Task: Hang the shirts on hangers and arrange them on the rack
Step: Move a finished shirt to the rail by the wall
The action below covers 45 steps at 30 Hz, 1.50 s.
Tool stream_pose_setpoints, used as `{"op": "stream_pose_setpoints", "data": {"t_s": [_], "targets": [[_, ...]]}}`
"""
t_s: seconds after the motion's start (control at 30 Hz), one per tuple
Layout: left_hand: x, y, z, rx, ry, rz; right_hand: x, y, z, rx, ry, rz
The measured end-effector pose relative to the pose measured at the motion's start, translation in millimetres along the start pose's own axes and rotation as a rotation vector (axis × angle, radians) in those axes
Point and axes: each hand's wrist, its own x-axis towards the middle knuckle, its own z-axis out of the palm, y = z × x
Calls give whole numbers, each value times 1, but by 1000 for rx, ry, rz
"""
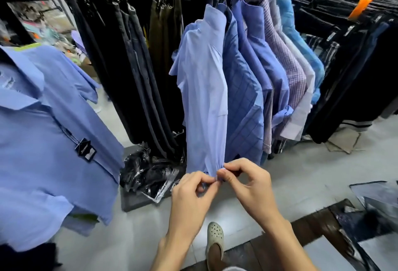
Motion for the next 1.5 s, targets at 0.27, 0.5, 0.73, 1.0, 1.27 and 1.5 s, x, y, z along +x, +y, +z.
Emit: {"op": "stream_pose_setpoints", "data": {"t_s": [0.27,0.5,0.73,1.0,1.27,1.5], "targets": [[-11,3,-10,-28,-13,190,-11,-20,-11,-44,-184,-23],[-22,-6,-18,12,54,194,-25,-23,-13,-39,-232,-144],[-45,4,-21,-28,147,130,-38,-30,-11,25,-315,-127],[-56,1,-31,55,265,288,-53,-32,5,-92,-82,-149],[-70,-13,-33,82,257,283,-65,-30,16,-199,-152,-288],[-79,-10,-35,28,189,308,-80,-43,31,-56,-92,-184]]}}
